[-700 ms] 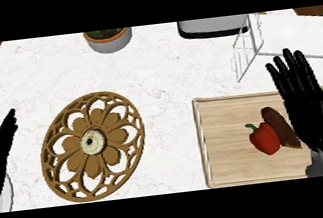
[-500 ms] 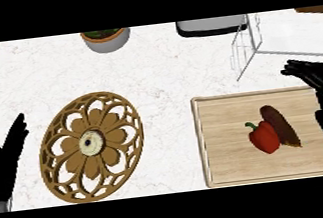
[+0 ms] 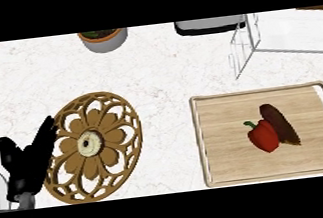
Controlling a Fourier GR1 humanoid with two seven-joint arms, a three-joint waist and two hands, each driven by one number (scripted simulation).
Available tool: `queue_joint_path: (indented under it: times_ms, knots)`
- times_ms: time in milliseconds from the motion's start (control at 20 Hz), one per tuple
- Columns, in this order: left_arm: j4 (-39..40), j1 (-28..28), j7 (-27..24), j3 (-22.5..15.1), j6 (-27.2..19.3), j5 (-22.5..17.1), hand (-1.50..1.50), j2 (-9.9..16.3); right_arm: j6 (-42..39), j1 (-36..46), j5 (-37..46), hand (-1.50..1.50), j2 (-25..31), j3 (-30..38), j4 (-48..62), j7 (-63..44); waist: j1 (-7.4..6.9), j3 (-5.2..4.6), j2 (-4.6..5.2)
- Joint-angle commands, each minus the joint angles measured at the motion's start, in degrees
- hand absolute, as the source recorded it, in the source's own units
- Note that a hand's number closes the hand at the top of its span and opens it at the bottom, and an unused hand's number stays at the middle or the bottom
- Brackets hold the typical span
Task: Pick the sweet potato from the tray and place it in the tiered shelf
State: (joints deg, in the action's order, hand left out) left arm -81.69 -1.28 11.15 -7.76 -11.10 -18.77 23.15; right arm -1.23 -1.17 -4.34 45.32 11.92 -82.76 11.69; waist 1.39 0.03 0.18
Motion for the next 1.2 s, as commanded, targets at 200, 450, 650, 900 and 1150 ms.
queue_joint_path:
  times_ms: [200,450,650,900,1150]
  knots:
    - [2.29,1.76,3.63,-0.88,0.23,-0.21,0.00,-3.21,-14.65,-5.07,0.27,-1.50,9.29,1.21,-1.95,3.87,-0.62,-0.07,-0.29]
    - [0.87,-0.38,3.67,0.46,2.61,-1.57,0.00,-2.46,-17.51,-8.82,-0.80,-1.50,10.53,0.21,-16.70,-8.26,-0.74,-0.14,-0.44]
    - [2.65,1.53,3.86,0.43,1.31,-0.35,0.00,-3.58,-16.44,-10.86,2.13,-1.50,11.40,-3.10,-28.75,-20.83,-0.37,-0.19,-0.45]
    - [6.40,2.46,0.95,1.65,3.83,0.06,0.00,-3.52,-11.32,-5.46,6.87,-1.50,8.14,-9.07,-36.53,-39.36,-1.44,-0.16,-0.14]
    - [2.19,2.78,4.13,-1.04,1.58,1.69,0.00,-6.18,-8.87,2.77,17.13,-1.50,4.94,-18.28,-36.32,-52.56,-2.70,-0.11,0.01]
